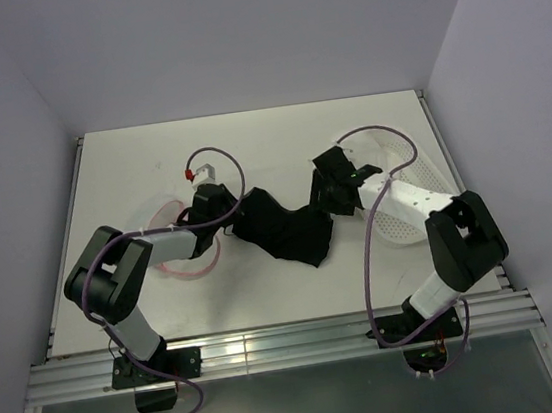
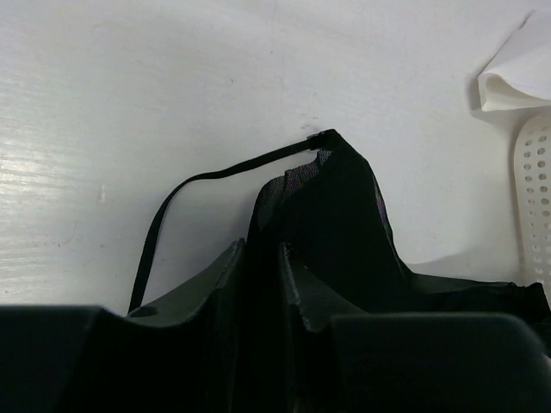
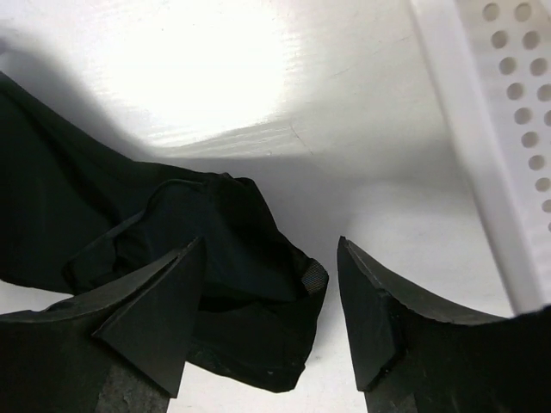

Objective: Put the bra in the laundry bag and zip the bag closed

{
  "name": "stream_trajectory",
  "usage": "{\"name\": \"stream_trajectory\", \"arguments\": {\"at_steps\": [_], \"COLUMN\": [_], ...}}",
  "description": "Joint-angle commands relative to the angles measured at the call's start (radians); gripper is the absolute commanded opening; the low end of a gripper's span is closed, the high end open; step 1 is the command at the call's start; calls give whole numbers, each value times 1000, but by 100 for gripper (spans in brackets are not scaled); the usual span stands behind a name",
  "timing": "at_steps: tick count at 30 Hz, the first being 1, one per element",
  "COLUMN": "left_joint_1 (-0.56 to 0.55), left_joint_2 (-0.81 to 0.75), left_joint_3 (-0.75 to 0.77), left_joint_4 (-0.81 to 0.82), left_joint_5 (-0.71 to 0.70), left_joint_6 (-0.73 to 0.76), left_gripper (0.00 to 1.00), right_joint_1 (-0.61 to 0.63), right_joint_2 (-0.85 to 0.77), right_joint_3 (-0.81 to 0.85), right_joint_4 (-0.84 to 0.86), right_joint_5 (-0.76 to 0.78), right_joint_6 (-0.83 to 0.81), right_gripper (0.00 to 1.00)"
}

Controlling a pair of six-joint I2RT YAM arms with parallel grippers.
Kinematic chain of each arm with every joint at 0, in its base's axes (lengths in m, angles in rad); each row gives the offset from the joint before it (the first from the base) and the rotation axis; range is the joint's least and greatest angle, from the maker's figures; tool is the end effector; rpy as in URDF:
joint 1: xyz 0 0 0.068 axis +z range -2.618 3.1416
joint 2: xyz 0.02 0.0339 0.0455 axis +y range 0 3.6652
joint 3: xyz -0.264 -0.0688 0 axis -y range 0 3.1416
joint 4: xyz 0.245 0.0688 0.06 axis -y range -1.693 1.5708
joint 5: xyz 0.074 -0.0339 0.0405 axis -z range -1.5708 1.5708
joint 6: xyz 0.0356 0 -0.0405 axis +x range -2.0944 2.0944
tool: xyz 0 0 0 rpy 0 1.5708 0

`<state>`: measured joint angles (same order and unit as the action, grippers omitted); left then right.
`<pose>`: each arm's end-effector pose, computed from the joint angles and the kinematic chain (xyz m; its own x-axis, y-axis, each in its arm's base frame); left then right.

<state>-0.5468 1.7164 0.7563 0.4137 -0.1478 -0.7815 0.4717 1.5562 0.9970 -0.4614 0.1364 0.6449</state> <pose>0.2942 -0.1730 0.1516 -0.6016 -0.4494 -0.6604 -0.0238 0.8365 -0.5475 0.2808 0.1378 0.2052 -0.8394 0.2404 -0.4875 0.1473 0.9639 0.2217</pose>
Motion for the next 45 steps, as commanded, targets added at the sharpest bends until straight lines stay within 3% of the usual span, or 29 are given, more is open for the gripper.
{"name": "stream_trajectory", "arguments": {"at_steps": [1, 8, 13, 21, 33, 36, 38, 39, 43, 45], "left_joint_1": [-1, -1, 1, -1, -1, -2, -2, -4, -16, -22], "left_joint_2": [-18, -43, -61, -67, -57, -54, -44, -43, -41, -51], "left_joint_3": [-20, -40, -58, -55, -72, -72, -68, -69, -78, -83], "left_joint_4": [68, 66, 74, 68, 117, 128, 132, 138, 152, 152], "left_joint_5": [36, 54, 60, 76, 117, 131, 140, 140, 140, 140], "left_joint_6": [22, 19, 19, 14, -5, -13, -16, -24, -32, -33], "left_gripper": [27, 11, 8, 5, 21, 20, 16, 15, 10, 8], "right_joint_1": [-8, -8, -10, -10, -10, -10, -8, -8, 5, 16], "right_joint_2": [-73, -175, -269, -294, -298, -309, -312, -314, -329, -338], "right_joint_3": [-23, -139, -271, -405, -471, -451, -442, -426, -379, -345], "right_joint_4": [33, 81, 173, 377, 518, 509, 498, 491, 428, 379], "right_joint_5": [-7, -38, -84, -181, -169, -158, -155, -153, -121, -92], "right_joint_6": [-10, 22, 70, 162, 229, 233, 230, 228, 217, 213], "right_gripper": [71, 76, 83, 83, 79, 75, 65, 55, 31, 28]}}
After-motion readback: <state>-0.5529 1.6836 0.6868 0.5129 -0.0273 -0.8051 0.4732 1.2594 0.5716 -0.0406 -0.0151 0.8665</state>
